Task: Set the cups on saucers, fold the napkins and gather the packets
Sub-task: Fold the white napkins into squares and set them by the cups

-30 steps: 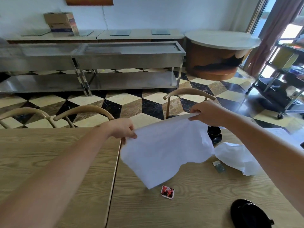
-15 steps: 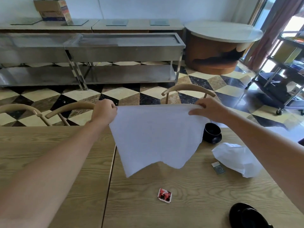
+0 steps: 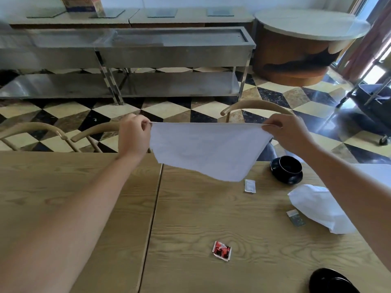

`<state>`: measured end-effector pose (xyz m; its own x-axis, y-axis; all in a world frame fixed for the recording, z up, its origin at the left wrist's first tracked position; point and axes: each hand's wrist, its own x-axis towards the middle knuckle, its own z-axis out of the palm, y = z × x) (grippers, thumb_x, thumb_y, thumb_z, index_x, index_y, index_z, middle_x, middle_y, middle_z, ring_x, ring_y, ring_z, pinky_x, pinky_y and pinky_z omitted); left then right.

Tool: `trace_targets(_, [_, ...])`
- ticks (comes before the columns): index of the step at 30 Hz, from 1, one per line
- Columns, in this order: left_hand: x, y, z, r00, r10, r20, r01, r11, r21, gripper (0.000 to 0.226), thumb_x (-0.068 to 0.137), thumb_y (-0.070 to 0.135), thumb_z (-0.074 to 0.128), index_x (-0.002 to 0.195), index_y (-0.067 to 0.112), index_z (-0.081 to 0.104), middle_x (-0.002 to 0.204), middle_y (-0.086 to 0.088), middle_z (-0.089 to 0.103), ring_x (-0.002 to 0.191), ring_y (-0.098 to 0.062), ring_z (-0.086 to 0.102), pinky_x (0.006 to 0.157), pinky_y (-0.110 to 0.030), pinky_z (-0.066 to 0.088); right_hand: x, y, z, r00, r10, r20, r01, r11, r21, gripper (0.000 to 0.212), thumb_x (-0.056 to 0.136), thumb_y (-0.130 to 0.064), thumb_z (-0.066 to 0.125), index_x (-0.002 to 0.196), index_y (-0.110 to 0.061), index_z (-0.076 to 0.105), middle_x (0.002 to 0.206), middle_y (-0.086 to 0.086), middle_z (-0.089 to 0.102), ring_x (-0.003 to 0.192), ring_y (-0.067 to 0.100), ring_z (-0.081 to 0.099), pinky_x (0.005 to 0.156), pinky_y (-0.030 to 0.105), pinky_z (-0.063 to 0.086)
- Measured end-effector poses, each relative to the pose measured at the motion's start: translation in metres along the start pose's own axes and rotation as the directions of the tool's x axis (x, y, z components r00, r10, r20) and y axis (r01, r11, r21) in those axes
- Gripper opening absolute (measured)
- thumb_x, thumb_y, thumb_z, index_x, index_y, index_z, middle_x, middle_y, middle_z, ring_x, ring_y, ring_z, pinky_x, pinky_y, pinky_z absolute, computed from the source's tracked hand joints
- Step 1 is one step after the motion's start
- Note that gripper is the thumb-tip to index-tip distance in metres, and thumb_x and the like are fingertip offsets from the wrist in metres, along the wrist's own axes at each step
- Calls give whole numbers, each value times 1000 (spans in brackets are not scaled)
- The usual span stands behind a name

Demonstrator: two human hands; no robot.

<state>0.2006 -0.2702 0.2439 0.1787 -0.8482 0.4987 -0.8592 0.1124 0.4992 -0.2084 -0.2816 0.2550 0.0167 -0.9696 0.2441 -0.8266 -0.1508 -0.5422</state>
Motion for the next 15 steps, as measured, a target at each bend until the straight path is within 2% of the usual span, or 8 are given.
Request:
trace_targets(4, [-14, -16, -5, 999, -51, 8, 51, 998, -33, 13, 94, 10, 65, 96, 3, 75, 95, -15, 69, 90, -26, 63, 81, -38, 53, -14, -5, 2, 997, -42, -60, 42, 999, 8, 6, 90, -22, 71, 91, -21, 77, 83, -2, 72, 79, 20, 62, 73, 36, 49])
trace_targets(6, [-26, -20, -6, 999, -43, 19, 44, 998, -37, 12, 94, 10, 66, 95, 4, 75, 94, -14, 69, 88, -25, 63, 78, -38, 52, -24, -5, 5, 998, -46, -39, 46, 999, 5, 5, 90, -22, 71, 88, -24, 75, 79, -10, 69, 76, 14, 58, 68, 30, 44])
trace_targets(9, [-61, -27, -5, 998, 24, 50, -23, 1000, -4, 9, 93, 6, 65, 91, 2, 73, 91, -13, 67, 82, -21, 57, 70, -30, 42, -59, 6, 19, 998, -56, 41, 59, 996, -74, 6, 90, -21, 72, 86, -26, 73, 75, -23, 61, 69, -2, 54, 63, 18, 39])
trace_targets(12, [-120, -41, -4, 992, 38, 121, -36, 999, -22, 7, 94, 2, 65, 91, 1, 70, 95, -13, 64, 74, -24, 59, 64, -32, 43, -118, 27, 43, 992, -83, 92, 97, 982, -161, 11, 87, -18, 75, 84, -27, 71, 77, -17, 61, 71, 4, 52, 63, 24, 39])
trace_targets(15, [-191, -56, 0, 981, -9, 192, 11, 1000, -11, 5, 92, 0, 66, 91, 3, 69, 102, -12, 66, 76, -34, 64, 63, -39, 50, -185, 47, 66, 988, -53, 143, 78, 982, -172, 18, 83, -16, 78, 82, -30, 66, 75, -25, 52, 76, 2, 47, 61, 11, 32])
